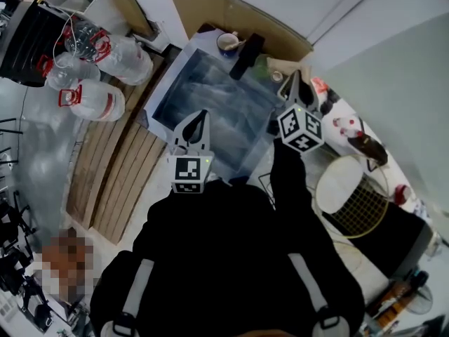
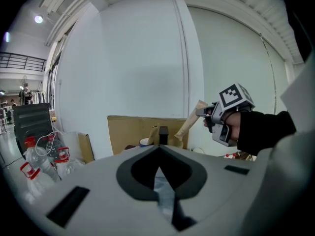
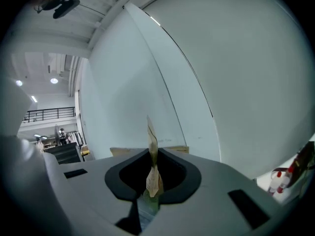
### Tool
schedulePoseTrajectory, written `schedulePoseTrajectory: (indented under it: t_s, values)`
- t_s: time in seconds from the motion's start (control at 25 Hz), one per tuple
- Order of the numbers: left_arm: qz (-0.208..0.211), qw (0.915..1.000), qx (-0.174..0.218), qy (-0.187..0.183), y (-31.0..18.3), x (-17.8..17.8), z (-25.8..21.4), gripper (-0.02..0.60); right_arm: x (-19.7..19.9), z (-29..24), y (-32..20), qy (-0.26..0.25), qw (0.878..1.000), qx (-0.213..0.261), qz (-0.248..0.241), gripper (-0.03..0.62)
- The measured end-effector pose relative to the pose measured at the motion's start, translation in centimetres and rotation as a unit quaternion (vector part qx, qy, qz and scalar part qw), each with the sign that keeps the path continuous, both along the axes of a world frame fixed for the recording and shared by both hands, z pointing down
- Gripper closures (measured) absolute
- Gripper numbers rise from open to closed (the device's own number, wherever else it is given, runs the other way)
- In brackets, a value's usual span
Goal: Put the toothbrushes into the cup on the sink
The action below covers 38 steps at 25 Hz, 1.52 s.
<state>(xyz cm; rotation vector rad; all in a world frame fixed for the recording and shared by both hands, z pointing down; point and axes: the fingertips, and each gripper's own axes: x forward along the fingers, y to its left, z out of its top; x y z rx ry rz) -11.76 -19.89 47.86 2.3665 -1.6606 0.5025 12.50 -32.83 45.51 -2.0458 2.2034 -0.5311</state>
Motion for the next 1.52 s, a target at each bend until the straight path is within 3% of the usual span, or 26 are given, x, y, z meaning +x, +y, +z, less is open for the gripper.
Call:
schedulePoseTrajectory:
  t_s: [1.04, 1.28, 1.52]
  values:
    - [-0.018, 0.9994, -0.030, -0.003, 0.9, -1.6, 2.1, 0.580, -2.3, 9.7, -3.8, 0.018, 0.994, -0.107, 0.016, 0.554]
    - [-0.012, 0.9995, -0.029, 0.000, 1.2, -1.0, 2.0, 0.580, -2.6, 9.3, -3.1, 0.031, 0.994, -0.108, -0.006, 0.461]
    - [-0.002, 0.9997, -0.023, 0.008, 1.7, -0.7, 1.5, 0.580, -2.5, 7.5, -1.5, 0.027, 0.996, -0.088, -0.015, 0.456]
